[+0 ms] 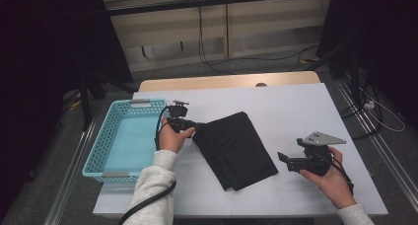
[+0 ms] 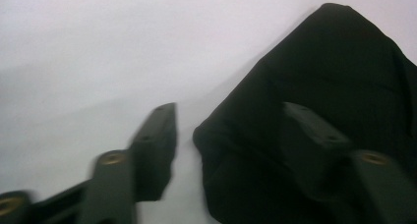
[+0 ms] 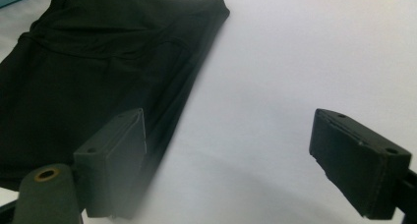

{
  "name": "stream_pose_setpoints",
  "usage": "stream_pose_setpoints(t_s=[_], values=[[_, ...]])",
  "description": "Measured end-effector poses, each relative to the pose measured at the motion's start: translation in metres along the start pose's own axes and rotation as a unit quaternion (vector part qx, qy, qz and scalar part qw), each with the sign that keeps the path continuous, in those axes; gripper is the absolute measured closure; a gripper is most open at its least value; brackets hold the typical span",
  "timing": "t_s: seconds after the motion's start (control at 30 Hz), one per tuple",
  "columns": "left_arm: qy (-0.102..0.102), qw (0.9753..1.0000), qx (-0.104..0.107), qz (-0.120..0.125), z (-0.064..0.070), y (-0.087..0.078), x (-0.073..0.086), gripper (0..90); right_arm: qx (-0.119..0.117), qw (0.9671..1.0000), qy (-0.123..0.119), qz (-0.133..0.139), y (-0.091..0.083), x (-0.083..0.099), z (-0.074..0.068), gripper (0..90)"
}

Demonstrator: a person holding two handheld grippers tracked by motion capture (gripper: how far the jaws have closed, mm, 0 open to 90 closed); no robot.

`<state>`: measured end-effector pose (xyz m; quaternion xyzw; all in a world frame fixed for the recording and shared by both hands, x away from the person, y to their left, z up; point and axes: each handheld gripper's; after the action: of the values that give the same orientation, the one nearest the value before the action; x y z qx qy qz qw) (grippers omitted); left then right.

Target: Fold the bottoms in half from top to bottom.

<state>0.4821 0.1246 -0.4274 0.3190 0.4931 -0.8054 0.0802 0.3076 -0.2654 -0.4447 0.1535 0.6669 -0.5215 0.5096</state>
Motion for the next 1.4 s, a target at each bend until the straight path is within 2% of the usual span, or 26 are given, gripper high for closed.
stream_pose_setpoints(t_s=[0.03,0.2,0.37,0.43,0.53,0.57,0.67,0.73,0.8,0.83,0.9,1.1,1.2,1.33,1.4], values=[[-0.003,1.0000,-0.005,0.004,0.001,-0.001,0.002,29.9,0.000,1.0000,0.001,-0.001,0.001,-0.001,-0.002,13.5],[0.012,0.9998,-0.015,0.008,0.001,-0.006,0.013,13.6,-0.002,1.0000,0.000,-0.003,0.011,-0.005,-0.011,14.0],[0.020,0.9997,-0.013,0.004,0.000,-0.011,0.027,12.6,-0.016,0.9995,-0.020,-0.016,0.026,-0.010,-0.026,15.6],[0.015,0.9998,-0.011,0.004,0.000,-0.012,0.031,12.1,-0.016,0.9993,-0.026,-0.024,0.032,-0.010,-0.030,16.0],[0.022,0.9997,-0.011,0.006,0.005,-0.013,0.035,11.4,-0.016,0.9993,-0.022,-0.026,0.037,-0.012,-0.034,16.4],[0.031,0.9995,-0.010,0.006,0.006,-0.013,0.035,11.2,-0.014,0.9993,-0.023,-0.027,0.039,-0.012,-0.035,16.5],[0.035,0.9992,-0.006,0.016,0.011,-0.015,0.038,11.0,-0.019,0.9988,-0.028,-0.036,0.044,-0.010,-0.039,18.5],[0.041,0.9991,-0.003,0.013,0.011,-0.016,0.038,10.9,-0.010,0.9983,-0.022,-0.053,0.046,-0.006,-0.041,21.0],[0.037,0.9992,-0.002,0.018,0.012,-0.016,0.039,10.6,-0.015,0.9980,-0.010,-0.060,0.047,-0.002,-0.041,23.2],[0.041,0.9990,-0.001,0.017,0.012,-0.017,0.039,10.5,-0.014,0.9981,-0.013,-0.058,0.046,-0.002,-0.042,24.8],[0.041,0.9990,0.001,0.019,0.012,-0.017,0.039,10.5,-0.016,0.9978,0.004,-0.064,0.045,-0.001,-0.043,27.9],[0.044,0.9986,0.009,0.028,0.012,-0.018,0.041,10.5,-0.002,0.9975,0.028,-0.065,0.042,0.001,-0.050,36.4],[0.042,0.9988,0.007,0.023,0.011,-0.020,0.043,10.5,0.006,0.9969,0.036,-0.069,0.043,-0.001,-0.053,37.1],[0.037,0.9989,0.006,0.029,0.009,-0.021,0.043,10.5,0.004,0.9964,0.038,-0.076,0.044,-0.003,-0.054,41.0],[0.042,0.9987,0.004,0.027,0.010,-0.020,0.043,10.5,0.003,0.9964,0.041,-0.074,0.043,-0.003,-0.055,44.2]])
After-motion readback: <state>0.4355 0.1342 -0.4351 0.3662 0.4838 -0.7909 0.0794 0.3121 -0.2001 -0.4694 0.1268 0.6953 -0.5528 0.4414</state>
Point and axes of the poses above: each handheld gripper's, and its own axes: y roughly forward along the jaws, x roughly out of its underside, z roughly to its right, and after that the axes turned 8 degrees about -y, right-handed
